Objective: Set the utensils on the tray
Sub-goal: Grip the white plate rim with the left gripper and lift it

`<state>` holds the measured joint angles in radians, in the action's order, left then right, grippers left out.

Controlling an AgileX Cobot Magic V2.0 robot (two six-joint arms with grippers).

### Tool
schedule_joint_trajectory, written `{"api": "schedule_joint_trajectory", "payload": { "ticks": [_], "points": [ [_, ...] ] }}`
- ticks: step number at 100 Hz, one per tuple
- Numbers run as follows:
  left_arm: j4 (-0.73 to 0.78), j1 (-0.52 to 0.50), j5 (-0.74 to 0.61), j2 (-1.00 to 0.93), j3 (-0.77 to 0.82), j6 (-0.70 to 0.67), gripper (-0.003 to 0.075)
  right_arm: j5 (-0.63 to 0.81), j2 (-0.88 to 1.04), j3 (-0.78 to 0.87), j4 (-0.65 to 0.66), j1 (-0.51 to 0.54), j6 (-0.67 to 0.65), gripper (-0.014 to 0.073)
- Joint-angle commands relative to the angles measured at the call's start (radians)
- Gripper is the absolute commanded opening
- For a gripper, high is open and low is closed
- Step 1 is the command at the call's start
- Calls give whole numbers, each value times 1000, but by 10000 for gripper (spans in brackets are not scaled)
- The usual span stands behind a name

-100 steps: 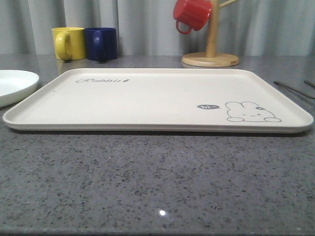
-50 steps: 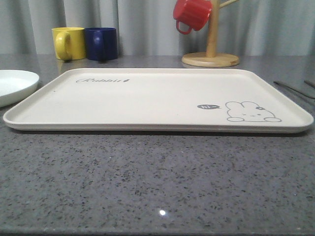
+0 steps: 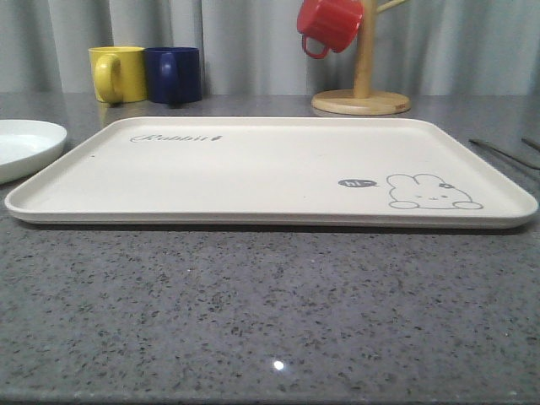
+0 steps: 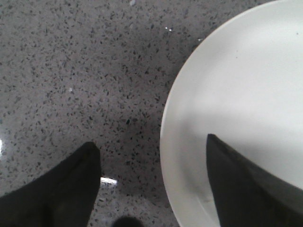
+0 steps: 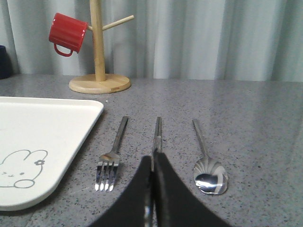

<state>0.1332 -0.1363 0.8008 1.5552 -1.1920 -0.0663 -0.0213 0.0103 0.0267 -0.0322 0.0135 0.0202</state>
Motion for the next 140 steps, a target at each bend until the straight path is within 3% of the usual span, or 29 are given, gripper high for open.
{"api": "schedule_joint_trajectory", "payload": {
  "ticks": [1,63,70,77,94,140],
  "points": [
    [-11,-4,-44,-15,-36,6,455,87,22,-17,-3,5,6,-68],
    [-53,-4,-46,68,-36,25,448,87,22,-17,-3,5,6,-68],
    [-54,-4,-46,68,-36,25,410,87,22,-17,-3,5,6,-68],
    [-54,-4,-46,68,-36,30,318,87,22,-17,-3,5,6,-68],
    [-58,-4,-46,68,-36,47,-18,87,22,-17,-3,5,6,-68],
    [-92,-24,-46,-82,-36,77,-17,87,22,-17,-3,5,6,-68]
  ]
}}
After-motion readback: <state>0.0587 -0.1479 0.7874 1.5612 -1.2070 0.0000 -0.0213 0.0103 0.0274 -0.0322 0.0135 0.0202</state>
